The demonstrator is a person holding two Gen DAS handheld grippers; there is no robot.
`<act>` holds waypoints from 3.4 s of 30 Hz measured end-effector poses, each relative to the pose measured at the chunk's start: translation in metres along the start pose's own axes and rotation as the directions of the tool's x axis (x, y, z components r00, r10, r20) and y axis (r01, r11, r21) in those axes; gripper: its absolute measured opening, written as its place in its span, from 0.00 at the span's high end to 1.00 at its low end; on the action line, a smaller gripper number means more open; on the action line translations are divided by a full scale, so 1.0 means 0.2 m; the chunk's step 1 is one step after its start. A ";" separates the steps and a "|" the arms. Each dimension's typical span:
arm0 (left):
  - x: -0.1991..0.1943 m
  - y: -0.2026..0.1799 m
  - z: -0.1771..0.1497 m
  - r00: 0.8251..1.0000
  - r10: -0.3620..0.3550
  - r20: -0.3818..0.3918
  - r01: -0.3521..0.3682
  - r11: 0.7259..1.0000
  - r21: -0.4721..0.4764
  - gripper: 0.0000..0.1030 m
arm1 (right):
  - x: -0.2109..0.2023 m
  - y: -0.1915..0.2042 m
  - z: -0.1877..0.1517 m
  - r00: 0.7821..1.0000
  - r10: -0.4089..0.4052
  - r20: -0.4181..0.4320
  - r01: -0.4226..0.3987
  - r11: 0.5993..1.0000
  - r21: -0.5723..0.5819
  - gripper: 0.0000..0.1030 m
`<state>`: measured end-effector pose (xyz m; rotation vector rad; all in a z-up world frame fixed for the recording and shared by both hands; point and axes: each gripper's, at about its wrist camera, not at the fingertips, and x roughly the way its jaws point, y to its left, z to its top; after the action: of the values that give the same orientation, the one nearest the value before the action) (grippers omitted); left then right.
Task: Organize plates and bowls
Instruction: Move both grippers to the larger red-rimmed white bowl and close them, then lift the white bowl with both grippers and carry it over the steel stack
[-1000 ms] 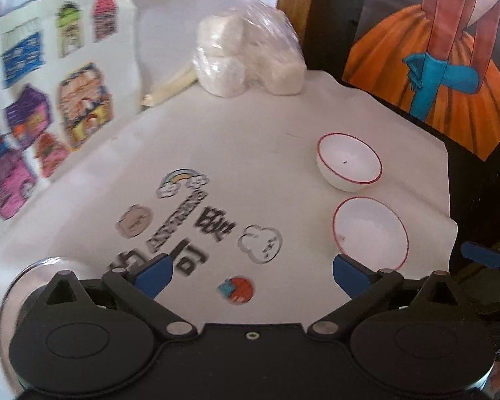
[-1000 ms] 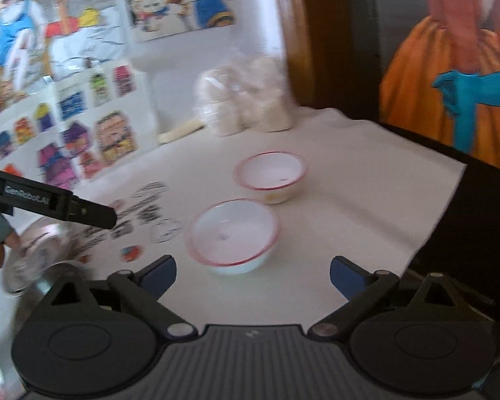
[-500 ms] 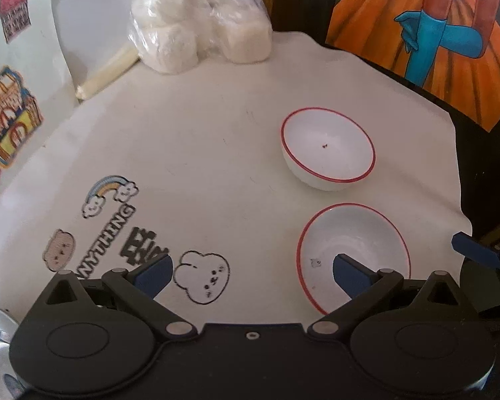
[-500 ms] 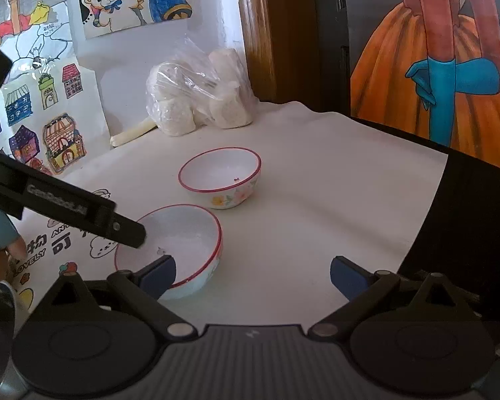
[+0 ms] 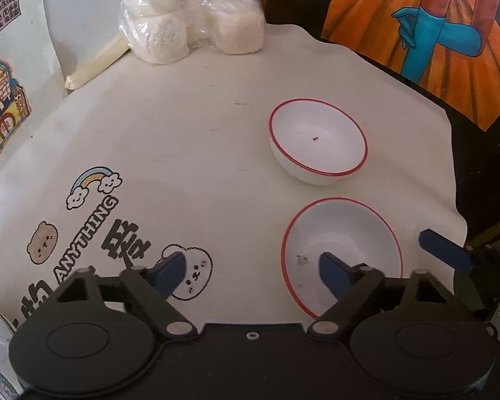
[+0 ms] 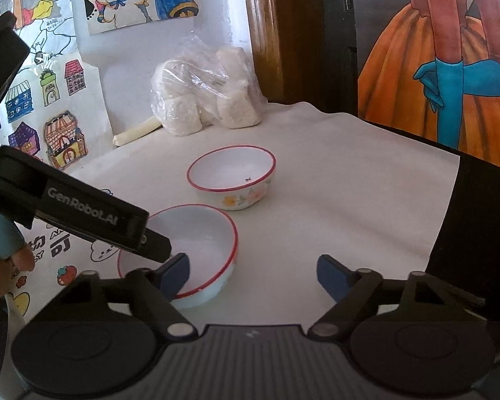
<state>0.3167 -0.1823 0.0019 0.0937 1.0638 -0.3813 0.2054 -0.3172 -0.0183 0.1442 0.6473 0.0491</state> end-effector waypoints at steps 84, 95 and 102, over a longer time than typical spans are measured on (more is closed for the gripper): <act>-0.70 0.41 -0.67 0.990 -0.044 0.138 0.063 0.988 -0.141 0.89 | -0.57 0.64 -0.18 0.965 0.257 0.053 -0.256 0.966 -0.038 0.76; -0.67 0.43 -0.74 0.993 -0.047 0.105 0.064 0.985 -0.160 0.89 | -0.57 0.66 -0.23 0.963 0.270 0.005 -0.270 0.962 -0.034 0.76; -0.66 0.45 -0.75 0.995 -0.047 0.093 0.062 0.984 -0.169 0.89 | -0.56 0.66 -0.24 0.960 0.278 -0.019 -0.279 0.960 -0.031 0.76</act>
<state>0.1665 -0.0249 0.0325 -0.1055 1.0090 -0.3385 0.0865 -0.1904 0.0304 0.2019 0.6369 0.3333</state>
